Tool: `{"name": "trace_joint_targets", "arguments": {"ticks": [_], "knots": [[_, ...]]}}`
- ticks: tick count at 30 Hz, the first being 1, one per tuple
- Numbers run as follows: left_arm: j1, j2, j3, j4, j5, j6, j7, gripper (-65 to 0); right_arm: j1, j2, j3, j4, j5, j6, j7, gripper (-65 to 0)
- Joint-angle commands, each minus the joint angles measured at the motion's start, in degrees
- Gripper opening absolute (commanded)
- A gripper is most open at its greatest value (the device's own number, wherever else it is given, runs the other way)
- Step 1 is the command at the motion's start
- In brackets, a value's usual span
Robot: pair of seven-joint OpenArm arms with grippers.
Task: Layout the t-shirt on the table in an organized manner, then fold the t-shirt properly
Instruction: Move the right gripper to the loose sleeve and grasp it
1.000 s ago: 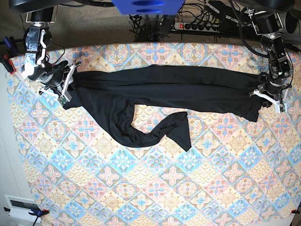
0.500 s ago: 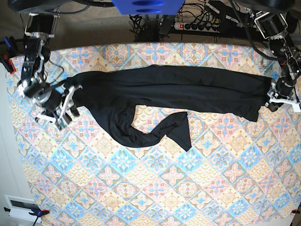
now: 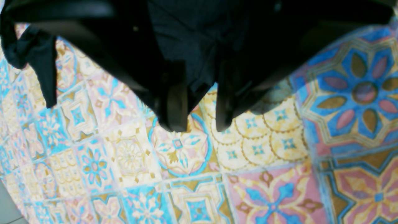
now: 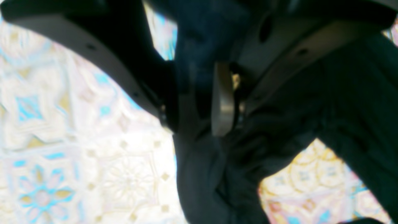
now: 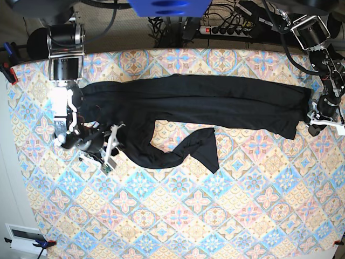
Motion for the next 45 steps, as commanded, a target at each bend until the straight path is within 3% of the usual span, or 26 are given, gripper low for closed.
{"name": "trace_joint_targets", "arguments": {"ticks": [1,6,17,20,25,26,31,39,45], "knots": [[-0.5,-1.3,-0.3,1.0,-0.7,-0.3,-1.0,-48.6,2.4,0.6,-1.0,-0.2,1.0,0.3,2.5,-43.6],[-0.5,-1.3,-0.2,1.0,-0.7,-0.3,-0.9,-48.6,3.9,0.6,-5.6,-8.5,1.0,0.3,7.4,-37.1],[-0.4,-1.3,-0.2,1.0,-0.7,-0.3,-0.9,-48.6,3.9,0.6,-10.1,-18.2,0.9,0.3,14.9,-37.3],[-0.5,-1.3,-0.2,1.0,-0.7,-0.4,-0.9,-48.6,3.9,0.6,-11.9,-19.6,0.9,0.3,15.1,-41.5],[-0.5,-1.5,2.4,1.9,-0.7,-0.4,-1.3,-48.6,3.8,0.6,-12.0,-19.0,0.9,0.3,15.1,-62.4],[-0.5,-1.4,2.7,2.8,-0.7,-0.4,-1.3,-48.6,3.8,0.6,-11.9,-18.1,0.9,0.3,15.1,-65.0],[-0.5,-1.2,2.9,7.0,-0.7,-0.4,-1.0,-48.6,3.5,0.6,-12.0,-4.6,1.2,0.4,14.5,-65.0],[-1.8,-1.6,8.7,9.0,-0.7,-0.3,-1.1,-48.6,-6.7,0.7,-12.4,19.1,1.5,0.6,8.1,-65.0],[-1.9,-1.2,11.5,9.0,-0.7,-0.3,-1.3,-48.6,-14.7,0.7,-12.5,26.0,1.5,0.6,7.5,-64.9]]}}
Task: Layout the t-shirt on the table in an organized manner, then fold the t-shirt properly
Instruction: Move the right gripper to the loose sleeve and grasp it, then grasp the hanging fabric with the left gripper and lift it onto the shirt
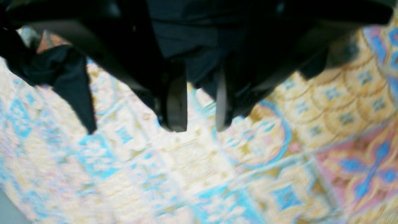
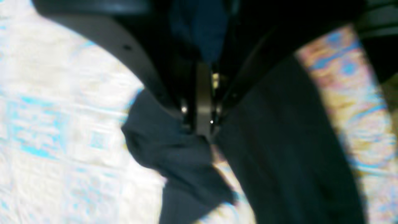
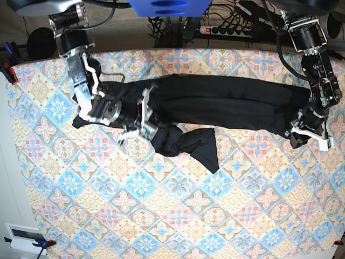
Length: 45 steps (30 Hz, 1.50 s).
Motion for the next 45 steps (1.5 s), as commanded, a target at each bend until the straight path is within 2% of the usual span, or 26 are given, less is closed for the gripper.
{"name": "trace_joint_targets", "arguments": {"ticks": [1,4,7,15,20,26,31,33,36,40,45], "knots": [[-1.1,-1.0,-0.2,1.0,-0.9,-0.5,-1.3,-48.6,-0.5,0.3,0.2,1.6,0.6,0.2,0.8,-64.9],[-3.0,0.8,1.1,1.0,-0.2,-0.5,-1.1,-48.6,-2.2,0.3,0.2,3.5,0.6,0.3,0.4,-64.9],[-4.9,1.1,5.9,1.0,4.6,-0.5,-1.2,-48.6,-2.6,0.3,-3.0,4.3,0.6,1.7,-0.9,-64.9],[-11.1,6.9,14.4,0.5,14.7,-0.5,-1.1,-48.6,-2.4,0.5,-9.3,3.8,0.3,1.8,-2.2,-64.6],[-15.9,11.3,20.7,-4.8,20.8,-0.5,-1.1,-48.6,-2.4,0.5,-10.0,3.3,0.3,1.8,-6.2,-57.1],[-19.1,15.7,23.7,-12.7,22.1,-0.4,-1.0,-48.2,-2.5,1.4,-6.2,4.0,0.2,1.8,-6.0,-48.9],[-19.1,18.9,23.7,-16.1,23.5,3.0,-1.0,-38.8,-2.7,1.5,-3.8,4.1,0.3,1.8,-6.0,-47.5],[-19.2,19.7,23.7,-18.0,23.5,3.2,-1.0,-35.6,-2.7,1.5,-3.8,4.1,0.3,1.8,-6.0,-47.5],[-19.6,20.4,25.8,-20.5,23.5,3.2,-1.0,-35.4,-2.5,1.5,-3.8,4.1,0.4,1.8,-6.0,-47.5],[-20.5,20.4,30.2,-22.7,23.2,3.1,-1.3,-39.7,-2.4,1.5,-3.8,4.1,0.4,1.8,-5.9,-47.5],[-22.6,20.5,30.4,-22.5,22.8,3.0,-1.3,-62.4,-2.4,1.5,-3.7,4.1,0.4,1.8,-5.8,-47.5]]}}
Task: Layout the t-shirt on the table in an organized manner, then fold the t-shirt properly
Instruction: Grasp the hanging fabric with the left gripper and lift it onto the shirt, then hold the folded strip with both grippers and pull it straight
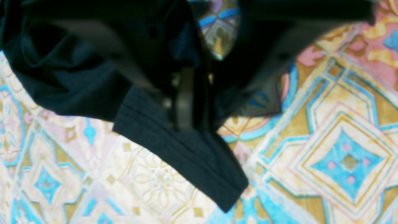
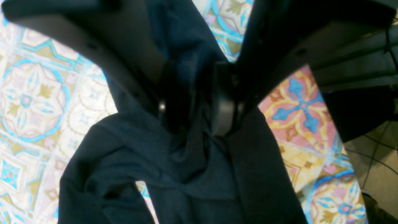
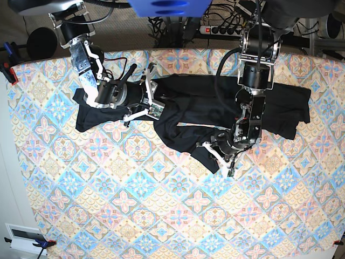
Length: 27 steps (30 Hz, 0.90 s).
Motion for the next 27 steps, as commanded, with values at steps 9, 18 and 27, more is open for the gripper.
{"name": "trace_joint_targets", "arguments": {"ticks": [9,18,27], "knots": [[3.1,-3.6,-8.7,20.4,-4.3,-0.7,6.7,-65.0,0.6,0.2,5.8,1.2,1.0,0.1,1.4,-47.4],[16.4,-12.0,-26.3,44.5,-14.1,-0.7,14.6,-65.0,1.0,0.1,5.9,0.8,1.0,0.1,1.4,-47.3],[25.8,-14.9,-39.9,45.5,-19.7,-0.7,14.5,-65.0,1.0,0.1,5.7,0.6,1.0,0.1,1.4,-47.3]]}}
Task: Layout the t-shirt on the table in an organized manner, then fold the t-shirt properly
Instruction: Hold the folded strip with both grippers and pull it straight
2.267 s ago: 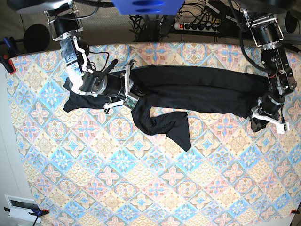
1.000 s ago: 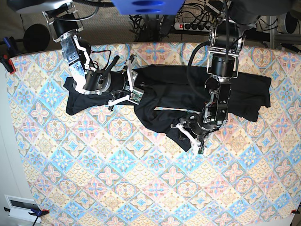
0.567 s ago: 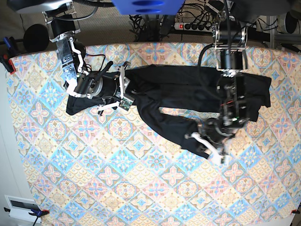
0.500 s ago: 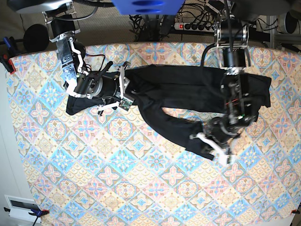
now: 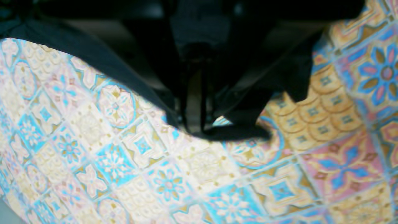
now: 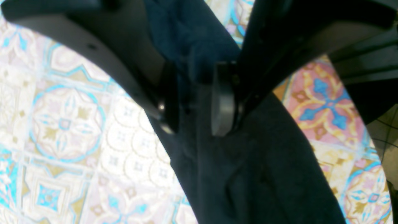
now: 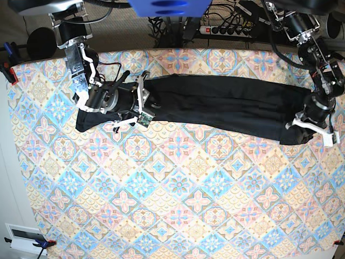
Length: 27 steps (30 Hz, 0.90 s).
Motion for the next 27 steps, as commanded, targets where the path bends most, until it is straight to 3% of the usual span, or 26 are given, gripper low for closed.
{"name": "trace_joint_targets", "arguments": {"ticks": [1,9,16,22,27], "knots": [[0.3,-0.8,-1.0,1.0,-0.6,-0.3,-1.1,-65.0,1.0,0.2,0.3,0.8,0.9,0.1,1.0,-47.3],[2.7,-0.6,-1.3,-1.3,0.2,0.1,-0.8,-64.5,0.8,0.1,0.2,1.0,0.9,0.1,1.0,-47.3],[3.2,-3.1,-0.5,-7.5,0.0,0.2,-0.8,-47.9,0.7,0.1,0.2,1.2,0.9,0.1,1.0,-47.3],[4.9,-8.5,-0.5,-7.8,-0.2,-0.2,-0.9,-37.3,0.6,0.1,0.2,1.3,0.9,0.1,1.0,-47.3],[2.2,-13.9,0.0,-17.2,-0.7,-0.3,-0.8,-33.0,0.6,0.0,0.2,1.3,0.9,0.1,0.9,-47.3]]}}
